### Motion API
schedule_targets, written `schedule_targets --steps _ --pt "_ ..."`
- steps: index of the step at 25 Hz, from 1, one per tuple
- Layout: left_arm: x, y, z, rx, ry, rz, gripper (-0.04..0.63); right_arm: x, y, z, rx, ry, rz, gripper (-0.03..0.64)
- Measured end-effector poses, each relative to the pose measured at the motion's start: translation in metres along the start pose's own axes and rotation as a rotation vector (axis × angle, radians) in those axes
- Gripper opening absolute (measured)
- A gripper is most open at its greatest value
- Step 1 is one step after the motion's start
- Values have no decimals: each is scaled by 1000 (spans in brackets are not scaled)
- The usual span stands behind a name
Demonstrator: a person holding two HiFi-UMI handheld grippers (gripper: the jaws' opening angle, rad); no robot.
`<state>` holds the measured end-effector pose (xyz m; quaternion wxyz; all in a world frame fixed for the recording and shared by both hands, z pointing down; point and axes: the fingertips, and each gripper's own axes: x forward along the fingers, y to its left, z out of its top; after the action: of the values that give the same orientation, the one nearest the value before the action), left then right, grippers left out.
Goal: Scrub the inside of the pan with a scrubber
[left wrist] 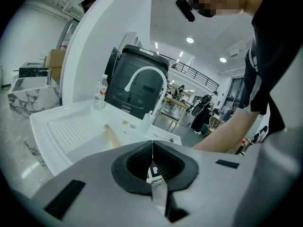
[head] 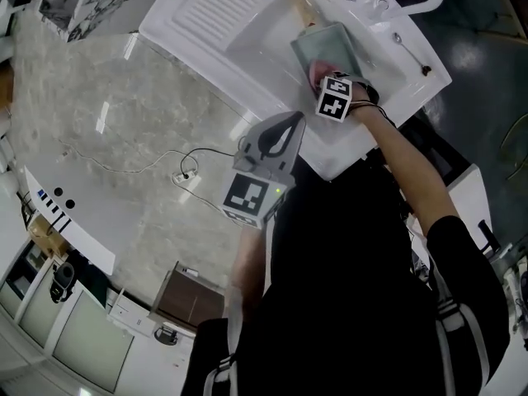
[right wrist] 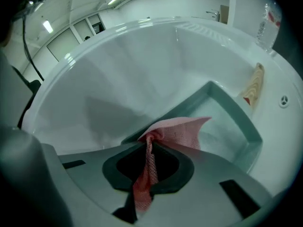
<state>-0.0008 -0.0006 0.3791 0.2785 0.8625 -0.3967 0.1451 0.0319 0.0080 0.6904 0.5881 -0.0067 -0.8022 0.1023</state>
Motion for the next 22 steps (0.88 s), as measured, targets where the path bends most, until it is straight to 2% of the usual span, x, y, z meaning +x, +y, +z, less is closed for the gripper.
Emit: schedule_targets --steps 5,14,22 --pt "8 10 -3 -8 10 -22 32 12 3 -2 -71 34 29 44" --pt "8 24 -6 -28 11 -33 32 19 -2 3 -71 54 44 44" --pt "6 28 -9 -42 8 -36 32 18 -21 16 -94 55 9 46"
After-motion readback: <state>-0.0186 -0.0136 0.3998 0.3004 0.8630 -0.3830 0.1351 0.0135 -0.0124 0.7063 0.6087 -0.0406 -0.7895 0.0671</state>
